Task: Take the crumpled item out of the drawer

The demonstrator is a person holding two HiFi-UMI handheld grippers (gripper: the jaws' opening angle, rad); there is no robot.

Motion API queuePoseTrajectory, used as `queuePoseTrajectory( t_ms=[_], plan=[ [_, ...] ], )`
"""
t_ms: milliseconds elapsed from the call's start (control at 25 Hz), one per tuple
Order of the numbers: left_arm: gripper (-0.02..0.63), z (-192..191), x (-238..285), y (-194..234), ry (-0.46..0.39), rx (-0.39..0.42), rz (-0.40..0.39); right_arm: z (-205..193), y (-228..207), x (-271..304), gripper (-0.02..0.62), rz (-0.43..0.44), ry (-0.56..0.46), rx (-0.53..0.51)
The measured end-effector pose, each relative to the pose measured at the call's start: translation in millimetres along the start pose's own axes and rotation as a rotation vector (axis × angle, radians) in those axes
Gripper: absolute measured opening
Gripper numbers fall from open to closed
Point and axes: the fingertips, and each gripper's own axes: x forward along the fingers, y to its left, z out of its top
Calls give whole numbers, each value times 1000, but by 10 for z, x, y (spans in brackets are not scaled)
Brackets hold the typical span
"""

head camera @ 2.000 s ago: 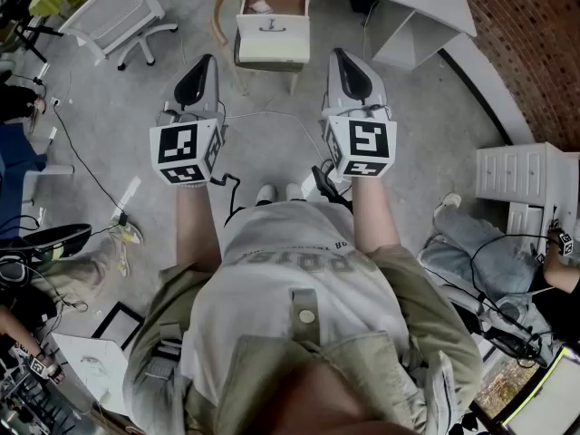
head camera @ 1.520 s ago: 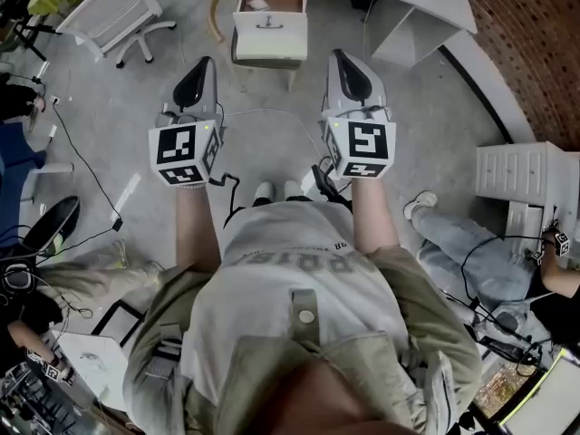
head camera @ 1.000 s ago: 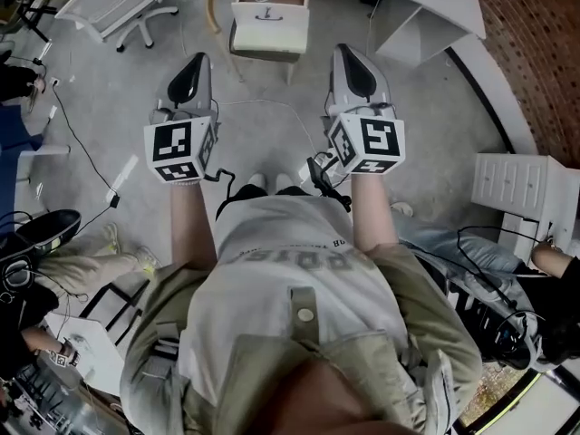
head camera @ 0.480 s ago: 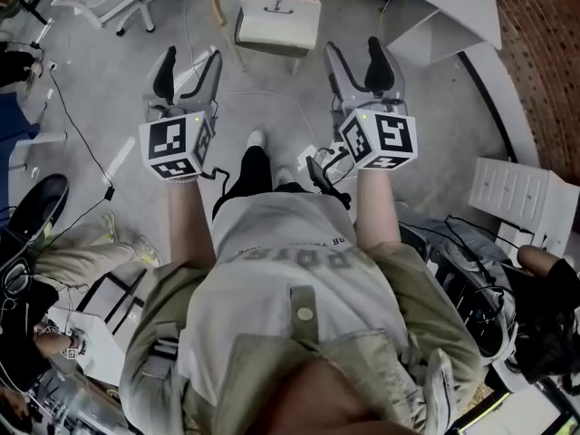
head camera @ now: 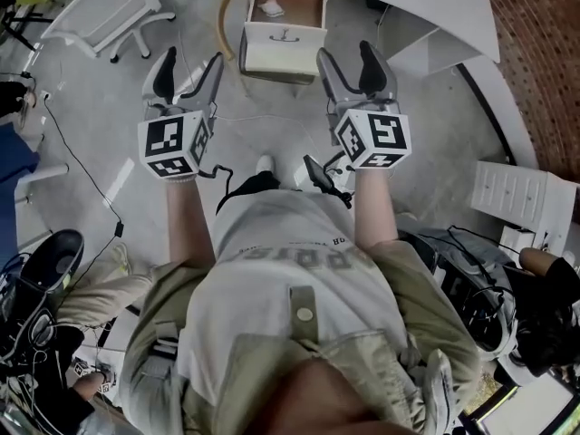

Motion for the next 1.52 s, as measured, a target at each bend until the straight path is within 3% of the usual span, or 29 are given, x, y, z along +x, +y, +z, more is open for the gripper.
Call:
queuePoseTrajectory(
  t_ms=[280,560,840,1520],
  plan=[
    [348,91,369,346,-7,-3,-36,52,-29,444,318,-49,2,-11],
    [348,-190,680,399,68,-40,-51,-158,-239,679,318,-69,69,0],
    [348,-364,1099,441,120,-65,-17,-359,-522,1063,318,-29,123,-2],
    [348,311,2208,317,46,-39,111,117,-1414,2080,318,110,58,-55]
  ],
)
